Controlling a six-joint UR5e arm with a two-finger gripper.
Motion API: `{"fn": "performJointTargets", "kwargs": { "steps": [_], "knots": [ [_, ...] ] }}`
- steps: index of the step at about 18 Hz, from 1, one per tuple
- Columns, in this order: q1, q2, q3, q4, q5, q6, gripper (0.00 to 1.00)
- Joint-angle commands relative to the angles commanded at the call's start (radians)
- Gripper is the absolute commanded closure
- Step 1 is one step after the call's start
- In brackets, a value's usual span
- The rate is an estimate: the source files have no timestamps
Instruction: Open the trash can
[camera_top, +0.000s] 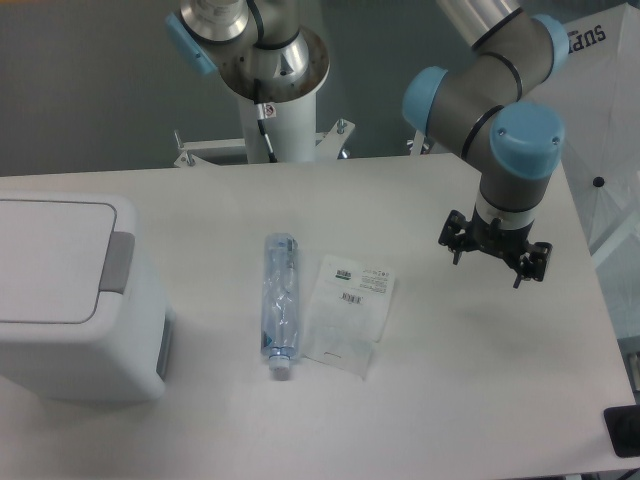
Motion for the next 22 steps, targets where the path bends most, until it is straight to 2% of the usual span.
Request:
{"fn": "performJointTargets", "kwargs": {
  "steps": [7,9,12,17,22],
  "knots": [
    [-0.008,0.018,0.020,-0.005,-0.011,-0.003,0.00],
    [-0.014,0.028,-0.001,-0.003,-0.024,-0.014,0.00],
    [-0.024,0.049,-0.006,0.003,-0.110,-0.197,0.00],
    [-0.057,0.077,-0.018,0.005,-0.115,-0.250,0.00],
    [-0.107,0.084,-0.020,0.008,-0.167,-0.472,0.00]
  ]
}}
